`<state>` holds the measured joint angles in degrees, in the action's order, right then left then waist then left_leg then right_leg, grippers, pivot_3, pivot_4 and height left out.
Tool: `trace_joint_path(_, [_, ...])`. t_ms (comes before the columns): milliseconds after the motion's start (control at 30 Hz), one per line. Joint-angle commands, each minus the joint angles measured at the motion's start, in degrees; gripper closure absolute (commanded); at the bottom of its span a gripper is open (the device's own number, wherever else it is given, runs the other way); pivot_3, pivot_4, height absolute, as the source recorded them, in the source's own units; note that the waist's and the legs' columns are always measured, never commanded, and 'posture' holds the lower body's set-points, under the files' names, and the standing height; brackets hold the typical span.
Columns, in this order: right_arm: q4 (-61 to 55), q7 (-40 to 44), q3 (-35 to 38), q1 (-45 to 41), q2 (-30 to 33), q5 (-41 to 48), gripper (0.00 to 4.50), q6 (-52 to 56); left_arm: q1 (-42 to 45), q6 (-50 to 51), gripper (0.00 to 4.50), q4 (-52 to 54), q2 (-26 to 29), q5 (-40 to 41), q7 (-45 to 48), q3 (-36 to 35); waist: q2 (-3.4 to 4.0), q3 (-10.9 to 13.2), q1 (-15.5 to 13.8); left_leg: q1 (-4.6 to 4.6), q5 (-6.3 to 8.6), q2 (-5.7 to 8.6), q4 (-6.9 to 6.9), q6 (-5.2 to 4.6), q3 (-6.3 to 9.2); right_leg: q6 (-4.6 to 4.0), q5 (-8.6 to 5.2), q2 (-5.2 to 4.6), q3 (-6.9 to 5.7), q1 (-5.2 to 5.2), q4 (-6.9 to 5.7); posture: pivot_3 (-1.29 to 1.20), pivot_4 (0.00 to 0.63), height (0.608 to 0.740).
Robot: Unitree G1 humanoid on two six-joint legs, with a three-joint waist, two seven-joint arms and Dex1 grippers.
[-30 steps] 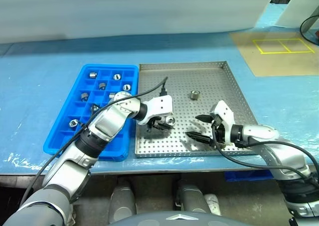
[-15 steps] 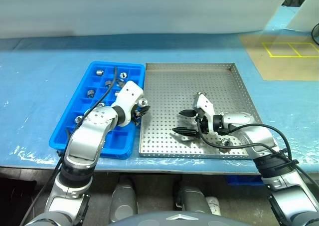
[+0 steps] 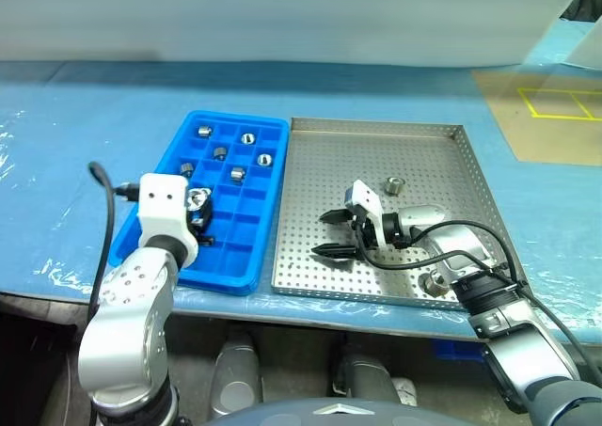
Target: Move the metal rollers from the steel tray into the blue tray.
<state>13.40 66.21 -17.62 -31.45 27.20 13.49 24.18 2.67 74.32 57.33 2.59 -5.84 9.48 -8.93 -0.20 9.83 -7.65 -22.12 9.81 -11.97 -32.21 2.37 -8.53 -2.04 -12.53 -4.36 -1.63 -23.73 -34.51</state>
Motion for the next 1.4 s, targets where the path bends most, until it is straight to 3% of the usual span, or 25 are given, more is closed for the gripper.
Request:
trace_joint_path(33, [0.9,2.1,0.0,-2.6,-1.1,0.1,0.0,-2.0,-4.6,-5.3,2.79,2.7,-1.5,-0.4,-2.2,-0.7,-0.03,0.0,-0.5,-0.03,0.0,0.01,0.0,0.0,0.0,0.0,0.0,0.0,0.0,-0.02,0.0,0.36,0.15,0.74])
trace_joint_path(333, [4.5,4.4,-0.1,-5.3,-3.1,-1.3,0.0,-4.1,-10.5,-8.7,2.79,2.7,-3.5,1.8,-3.8,-2.7,-0.05,0.0,-3.2,-0.19,0.01,-0.01,0.0,0.01,0.0,0.0,0.0,0.01,0.01,-0.19,0.0,0.39,0.15,0.74])
trace_joint_path(767, [-3.3,4.3,5.4,-5.2,-2.9,3.7,0.0,-0.3,-6.8,-3.5,2.79,1.6,-0.9,5.6,-3.5,-1.1,-0.05,0.0,-3.9,-0.18,-0.01,-0.03,-0.01,0.03,-0.01,0.01,0.0,0.05,0.06,-0.27,-0.11,0.33,0.15,0.74])
trace_joint_path(1033, [-9.1,3.1,7.7,-4.9,-3.3,5.5,0.0,-3.6,-5.5,-1.2,0.06,1.0,0.0,6.8,-3.8,-1.3,-0.05,0.0,-3.9,-0.18,-0.01,-0.03,-0.03,0.04,-0.02,0.01,0.0,0.06,0.08,-0.28,-0.13,0.32,0.15,0.74])
trace_joint_path(1300, [-9.4,-2.7,8.5,-3.0,-5.9,3.2,0.0,-13.2,1.0,-1.4,0.02,-1.2,1.1,8.6,-3.2,0.4,-0.05,0.0,-3.7,-0.17,-0.03,-0.02,-0.04,0.06,-0.02,0.01,0.0,0.06,0.08,-0.3,-0.18,0.28,0.15,0.74])
trace_joint_path(1400, [-11.2,-1.7,9.3,-2.3,-4.1,6.5,0.0,-7.9,3.9,-3.2,0.02,-3.2,1.3,11.1,-1.0,1.1,-0.05,0.0,-3.7,-0.2,-0.03,0.01,-0.05,0.05,-0.03,0.02,0.01,0.05,0.09,-0.3,-0.17,0.25,0.15,0.74])
